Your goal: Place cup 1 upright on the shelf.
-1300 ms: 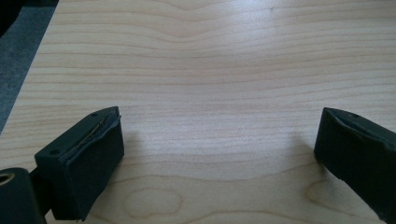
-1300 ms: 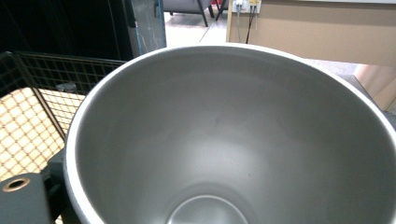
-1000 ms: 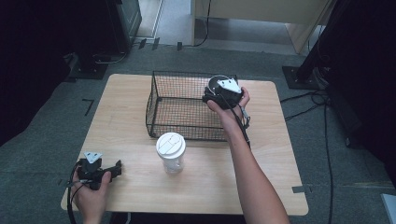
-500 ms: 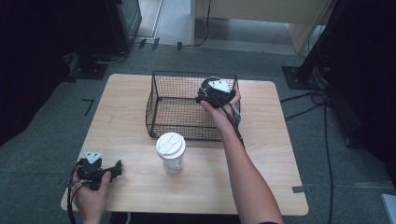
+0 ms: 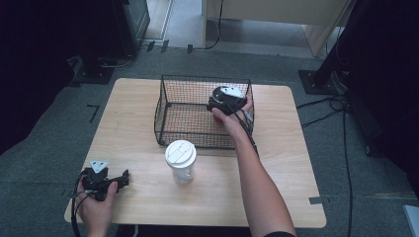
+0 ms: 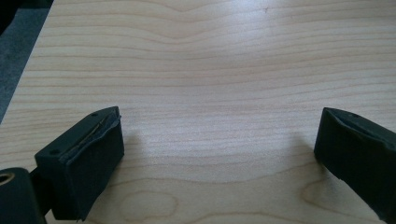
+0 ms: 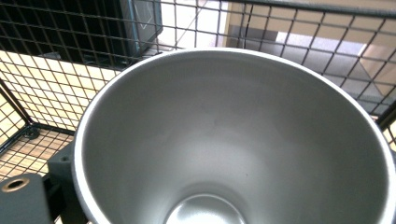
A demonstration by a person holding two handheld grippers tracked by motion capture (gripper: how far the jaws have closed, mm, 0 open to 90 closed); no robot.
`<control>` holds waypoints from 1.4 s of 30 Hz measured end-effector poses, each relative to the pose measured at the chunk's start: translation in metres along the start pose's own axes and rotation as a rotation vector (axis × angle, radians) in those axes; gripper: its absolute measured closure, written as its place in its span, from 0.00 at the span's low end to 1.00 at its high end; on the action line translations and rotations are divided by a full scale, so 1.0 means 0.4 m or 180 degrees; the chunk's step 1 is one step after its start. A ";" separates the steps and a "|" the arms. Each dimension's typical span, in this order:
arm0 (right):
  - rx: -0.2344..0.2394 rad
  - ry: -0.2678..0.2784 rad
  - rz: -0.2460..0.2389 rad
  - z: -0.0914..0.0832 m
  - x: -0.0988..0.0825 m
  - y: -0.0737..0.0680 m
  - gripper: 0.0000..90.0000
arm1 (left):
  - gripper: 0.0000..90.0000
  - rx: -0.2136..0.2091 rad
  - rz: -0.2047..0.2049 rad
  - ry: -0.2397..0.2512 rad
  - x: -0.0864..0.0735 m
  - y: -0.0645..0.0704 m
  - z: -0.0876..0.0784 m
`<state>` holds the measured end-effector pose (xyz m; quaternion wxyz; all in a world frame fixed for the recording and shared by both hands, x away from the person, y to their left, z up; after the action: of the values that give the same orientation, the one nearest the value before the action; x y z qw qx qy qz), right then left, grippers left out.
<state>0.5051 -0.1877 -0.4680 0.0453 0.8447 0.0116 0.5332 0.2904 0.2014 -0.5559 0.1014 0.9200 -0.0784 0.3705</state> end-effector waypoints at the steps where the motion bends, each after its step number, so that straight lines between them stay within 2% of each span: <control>1: 0.0027 -0.0015 -0.0002 0.001 -0.002 0.000 0.07 | 0.02 0.0000 0.0001 0.0000 0.000 0.000 0.000; 2: 0.0074 -0.0042 0.0006 0.001 -0.004 -0.002 0.07 | 0.02 0.0000 0.0001 0.0000 0.000 0.000 0.000; 9: 0.0136 -0.0064 -0.0019 0.000 -0.006 -0.008 0.07 | 0.02 -0.0001 0.0007 -0.0007 0.000 0.000 0.000; 12: 0.0103 0.0012 -0.0049 -0.003 -0.002 -0.007 0.06 | 0.02 -0.0001 0.0006 -0.0007 0.000 0.000 0.000; 17: 0.0208 0.0092 -0.0027 -0.012 0.007 -0.013 0.03 | 0.02 -0.0001 0.0007 -0.0007 0.000 0.000 0.000; 23: 0.0222 0.0242 -0.0035 -0.020 0.020 -0.016 0.00 | 0.02 -0.0001 0.0007 -0.0006 0.000 0.000 0.000; 24: 0.0225 0.0349 -0.0002 -0.028 0.031 -0.017 0.00 | 0.02 -0.0001 0.0007 -0.0007 0.000 0.000 0.000; 25: 0.0225 0.0349 -0.0002 -0.028 0.031 -0.017 0.00 | 0.02 -0.0001 0.0007 -0.0007 0.000 0.000 0.000; 27: 0.0286 0.0478 0.0068 -0.041 0.050 -0.021 0.00 | 0.02 -0.0001 0.0007 -0.0006 0.000 0.000 0.000; 32: 0.0333 0.0545 -0.0009 -0.057 0.076 -0.028 0.00 | 0.02 -0.0001 0.0006 -0.0007 0.000 0.000 0.000; 34: 0.0391 0.0621 -0.0028 -0.081 0.107 -0.037 0.00 | 0.02 -0.0001 0.0005 -0.0005 0.000 0.000 0.000; 38: 0.0399 0.0662 -0.0013 -0.103 0.129 -0.041 0.00 | 0.02 -0.0001 0.0008 -0.0008 0.000 0.000 0.000; 42: 0.0440 0.0702 -0.0006 -0.142 0.138 -0.044 0.00 | 0.02 -0.0001 0.0008 -0.0008 0.000 0.000 0.000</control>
<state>0.4783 -0.1626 -0.3956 -0.0140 0.7821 0.0541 0.6206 0.2902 0.2016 -0.5558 0.1009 0.9203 -0.0797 0.3694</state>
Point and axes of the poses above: each handheld gripper's, and its own axes: z roughly forward along the jaws, x roughly out of its top, y roughly to its right, the point moved 5 cm from there along z, roughly forward along the jaws, and after that the axes turned 11 degrees about -x, right-handed, at the moved point
